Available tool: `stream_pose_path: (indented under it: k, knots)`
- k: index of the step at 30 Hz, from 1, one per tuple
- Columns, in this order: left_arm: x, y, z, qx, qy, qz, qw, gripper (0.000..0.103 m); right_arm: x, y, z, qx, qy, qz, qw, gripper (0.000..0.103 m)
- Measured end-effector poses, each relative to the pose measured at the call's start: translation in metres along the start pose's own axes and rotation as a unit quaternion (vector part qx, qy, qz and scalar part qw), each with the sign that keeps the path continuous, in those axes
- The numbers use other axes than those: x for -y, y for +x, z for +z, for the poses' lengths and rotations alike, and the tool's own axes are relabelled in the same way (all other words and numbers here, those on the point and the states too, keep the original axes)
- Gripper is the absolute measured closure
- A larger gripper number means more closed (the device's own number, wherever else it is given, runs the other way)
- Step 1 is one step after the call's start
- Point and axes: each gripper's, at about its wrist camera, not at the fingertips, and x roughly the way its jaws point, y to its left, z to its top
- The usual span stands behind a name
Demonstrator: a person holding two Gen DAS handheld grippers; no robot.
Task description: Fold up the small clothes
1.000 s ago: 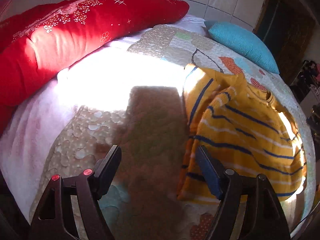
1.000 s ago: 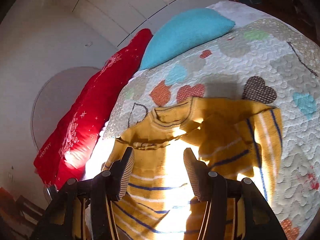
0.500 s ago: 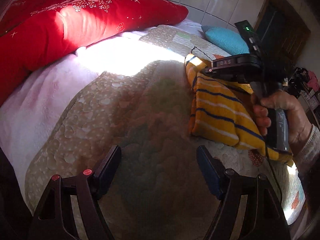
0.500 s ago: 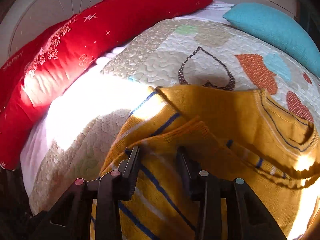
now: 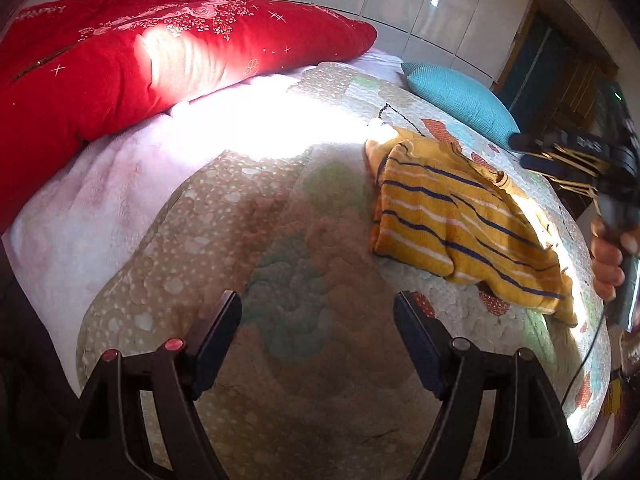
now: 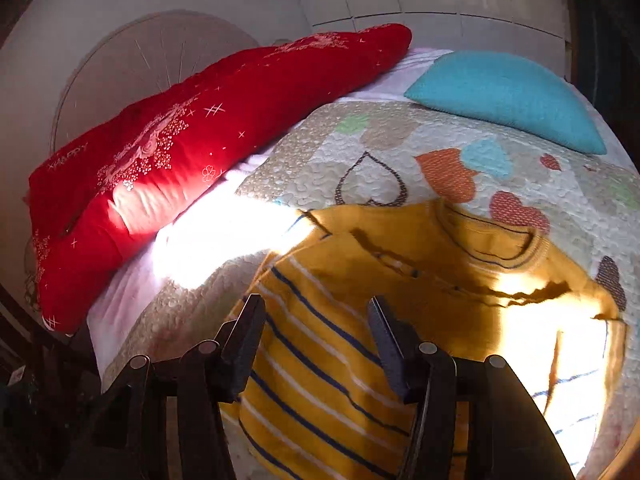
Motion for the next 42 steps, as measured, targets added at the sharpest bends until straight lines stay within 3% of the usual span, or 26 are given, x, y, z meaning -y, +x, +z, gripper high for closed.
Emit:
stream_pose_path:
  k: [3,7,10,14,15,16,18,20,25,28,29,36,42]
  knots:
    - [0.011,-0.001,-0.004,-0.007,0.005,-0.002,1.0000,0.025,0.069,-0.066,-0.037,0.022,0.046,-0.052,0.997,0.038]
    - [0.037,0.004,-0.006,-0.009,0.027,0.008,0.9996,0.025,0.154,-0.117,-0.095,0.020,0.132,-0.101,0.986,0.037]
    - [0.061,0.009,-0.008,-0.020,0.050,0.006,0.9985,0.025,0.182,-0.125,-0.135,0.011,0.168,-0.086,0.982,0.037]
    - [0.087,0.009,-0.012,-0.024,0.082,0.010,0.9963,0.025,0.183,-0.103,-0.174,-0.002,0.186,-0.042,0.982,0.039]
    - [0.093,0.008,-0.014,-0.024,0.090,0.014,0.9956,0.025,0.178,-0.095,-0.181,-0.005,0.185,-0.029,0.982,0.057]
    - [0.097,0.008,-0.014,-0.024,0.097,0.018,0.9949,0.025,0.175,-0.088,-0.184,-0.009,0.182,-0.016,0.983,0.085]
    - [0.103,0.008,-0.013,-0.025,0.106,0.025,0.9937,0.025,0.172,-0.085,-0.186,-0.007,0.175,-0.006,0.985,0.093]
    - [0.107,0.007,-0.011,-0.022,0.111,0.032,0.9931,0.025,0.176,-0.099,-0.184,0.015,0.182,0.001,0.983,0.095]
    - [0.105,0.007,-0.008,-0.017,0.108,0.040,0.9932,0.025,0.196,-0.144,-0.187,0.038,0.180,-0.078,0.980,0.099]
    - [0.106,0.016,-0.010,-0.035,0.102,0.031,0.9937,0.025,0.206,-0.140,-0.196,0.002,0.175,-0.146,0.974,0.102]
    - [0.107,0.017,-0.011,-0.039,0.102,0.027,0.9936,0.025,0.212,-0.136,-0.199,-0.010,0.177,-0.149,0.973,0.102]
    - [0.106,0.014,-0.011,-0.029,0.111,0.033,0.9928,0.025,0.202,-0.170,-0.185,0.063,0.183,-0.134,0.972,0.101]
    - [0.103,0.019,-0.015,-0.037,0.106,0.032,0.9932,0.025,0.156,-0.139,-0.155,0.069,0.145,-0.078,0.984,0.094]
